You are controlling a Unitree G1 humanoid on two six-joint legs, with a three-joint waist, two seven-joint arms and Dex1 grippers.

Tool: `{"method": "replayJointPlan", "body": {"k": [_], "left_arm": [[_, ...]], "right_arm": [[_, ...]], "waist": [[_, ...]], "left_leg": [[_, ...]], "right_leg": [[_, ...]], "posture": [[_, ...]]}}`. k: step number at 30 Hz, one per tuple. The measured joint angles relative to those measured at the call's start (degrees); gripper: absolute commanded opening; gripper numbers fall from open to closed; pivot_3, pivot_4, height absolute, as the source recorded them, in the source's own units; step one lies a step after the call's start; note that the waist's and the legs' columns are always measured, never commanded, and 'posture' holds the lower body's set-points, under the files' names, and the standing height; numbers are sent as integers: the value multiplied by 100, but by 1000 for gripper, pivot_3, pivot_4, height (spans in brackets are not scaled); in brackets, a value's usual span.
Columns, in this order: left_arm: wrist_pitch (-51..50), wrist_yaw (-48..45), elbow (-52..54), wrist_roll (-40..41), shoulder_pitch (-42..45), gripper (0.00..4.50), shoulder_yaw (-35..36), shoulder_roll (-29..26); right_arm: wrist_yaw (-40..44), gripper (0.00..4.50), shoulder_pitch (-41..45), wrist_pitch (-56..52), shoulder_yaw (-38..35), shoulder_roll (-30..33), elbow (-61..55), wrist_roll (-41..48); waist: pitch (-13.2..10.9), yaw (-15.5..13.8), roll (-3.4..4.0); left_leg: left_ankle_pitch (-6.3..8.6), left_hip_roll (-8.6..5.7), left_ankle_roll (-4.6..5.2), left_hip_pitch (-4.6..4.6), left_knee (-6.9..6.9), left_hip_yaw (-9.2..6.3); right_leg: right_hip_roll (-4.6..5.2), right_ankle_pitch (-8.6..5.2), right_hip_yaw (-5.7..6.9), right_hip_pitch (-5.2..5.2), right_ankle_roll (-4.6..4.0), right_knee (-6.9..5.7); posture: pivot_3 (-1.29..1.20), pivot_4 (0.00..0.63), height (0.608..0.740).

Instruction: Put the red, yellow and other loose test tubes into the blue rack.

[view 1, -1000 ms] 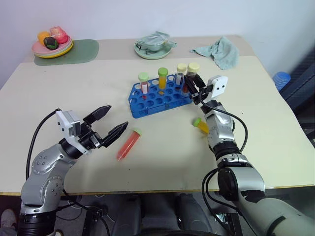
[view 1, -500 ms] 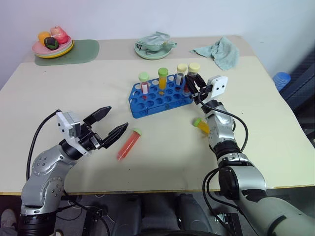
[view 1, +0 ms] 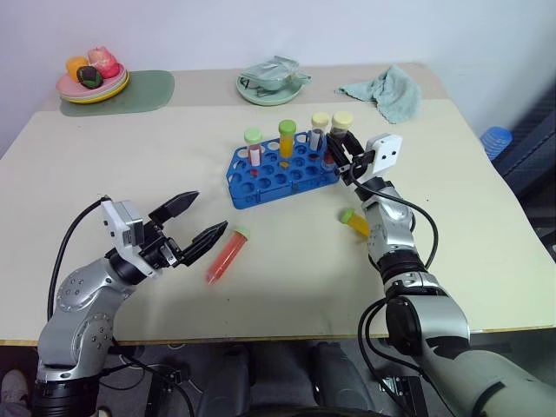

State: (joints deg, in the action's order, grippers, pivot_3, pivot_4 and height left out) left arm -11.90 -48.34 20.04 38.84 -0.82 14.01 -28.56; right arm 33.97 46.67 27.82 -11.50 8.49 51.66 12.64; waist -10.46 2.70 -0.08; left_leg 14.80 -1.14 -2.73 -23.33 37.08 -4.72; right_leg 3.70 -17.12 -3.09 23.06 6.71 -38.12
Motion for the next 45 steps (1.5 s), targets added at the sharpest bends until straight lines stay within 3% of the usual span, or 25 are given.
{"method": "replayJointPlan", "body": {"k": [22,27,38,45], "left_arm": [[1,4,-27,-19,-13,4500,-1,47],[0,8,-27,-19,-9,4500,-1,47],[-3,18,-26,-19,-9,4500,-12,54],[-5,-39,-21,-30,8,4500,-207,68]], "right_arm": [[25,775,-346,-334,87,-67,-201,34],[-132,3119,-332,-342,49,-67,-200,91],[-668,3119,-318,-384,192,7,-370,-223],[-714,3119,-471,-1478,472,370,-2024,-261]], "waist": [[-1,5,1],[-1,2,1],[-1,-1,2],[-1,-15,2]], "left_leg": [[0,0,0,0,-2,1],[0,1,0,0,-2,1],[0,0,0,0,-2,1],[0,0,0,-1,-2,0]], "right_leg": [[-2,0,-1,2,0,0],[-1,0,-2,2,0,0],[0,0,-2,2,0,0],[1,0,-2,2,0,0]], "posture": [[0,150,740],[0,150,740],[0,150,740],[0,150,740]]}}
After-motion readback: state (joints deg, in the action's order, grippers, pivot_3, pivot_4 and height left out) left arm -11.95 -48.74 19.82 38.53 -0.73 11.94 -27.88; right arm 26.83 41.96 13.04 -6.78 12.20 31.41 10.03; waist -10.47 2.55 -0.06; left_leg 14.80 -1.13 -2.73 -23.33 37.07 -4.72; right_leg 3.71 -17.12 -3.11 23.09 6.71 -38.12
